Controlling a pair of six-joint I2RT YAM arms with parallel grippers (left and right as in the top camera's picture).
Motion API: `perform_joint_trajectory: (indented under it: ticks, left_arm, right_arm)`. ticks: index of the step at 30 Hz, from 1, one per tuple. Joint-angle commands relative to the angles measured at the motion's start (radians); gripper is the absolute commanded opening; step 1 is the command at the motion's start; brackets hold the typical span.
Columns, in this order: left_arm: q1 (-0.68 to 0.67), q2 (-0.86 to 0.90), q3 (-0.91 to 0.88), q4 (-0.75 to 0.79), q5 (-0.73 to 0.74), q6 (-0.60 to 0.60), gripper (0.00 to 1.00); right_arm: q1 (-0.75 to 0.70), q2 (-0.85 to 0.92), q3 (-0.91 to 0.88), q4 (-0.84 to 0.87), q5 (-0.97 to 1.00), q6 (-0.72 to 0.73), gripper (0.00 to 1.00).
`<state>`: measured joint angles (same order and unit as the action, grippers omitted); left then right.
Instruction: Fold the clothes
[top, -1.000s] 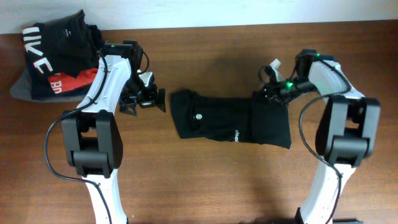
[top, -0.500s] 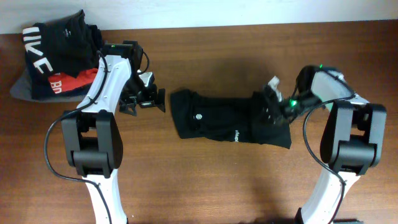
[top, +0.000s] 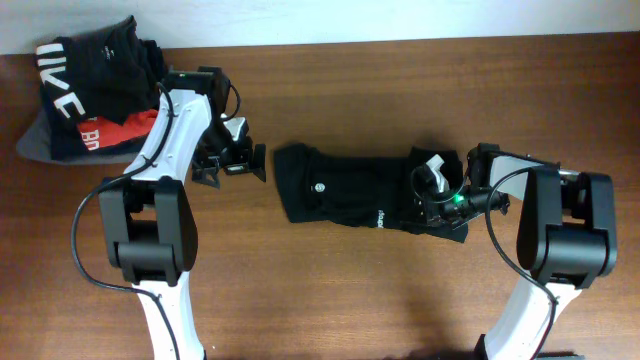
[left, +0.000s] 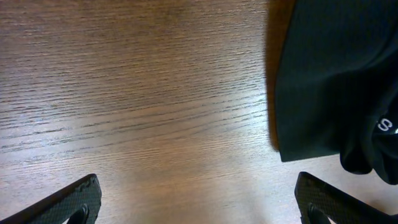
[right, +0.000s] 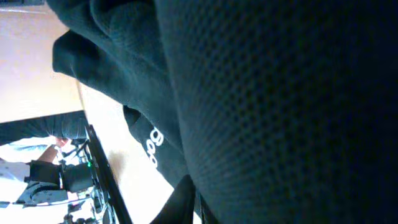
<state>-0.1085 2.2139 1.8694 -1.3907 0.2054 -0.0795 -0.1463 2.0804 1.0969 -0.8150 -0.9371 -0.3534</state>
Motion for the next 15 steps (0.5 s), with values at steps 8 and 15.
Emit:
perform_joint_trajectory:
  ticks: [8,15]
  left_arm:
    - [-0.003,-0.021,-0.032,0.011,-0.003,0.005,0.99]
    - [-0.021,-0.021,-0.066,0.060,0.001,0.006,0.99]
  right_arm:
    - [-0.005,-0.293,0.199,-0.277,0.093,0.047,0.19]
    - [-0.005,-0.497,0.266,-0.482,0.097,0.048,0.99]
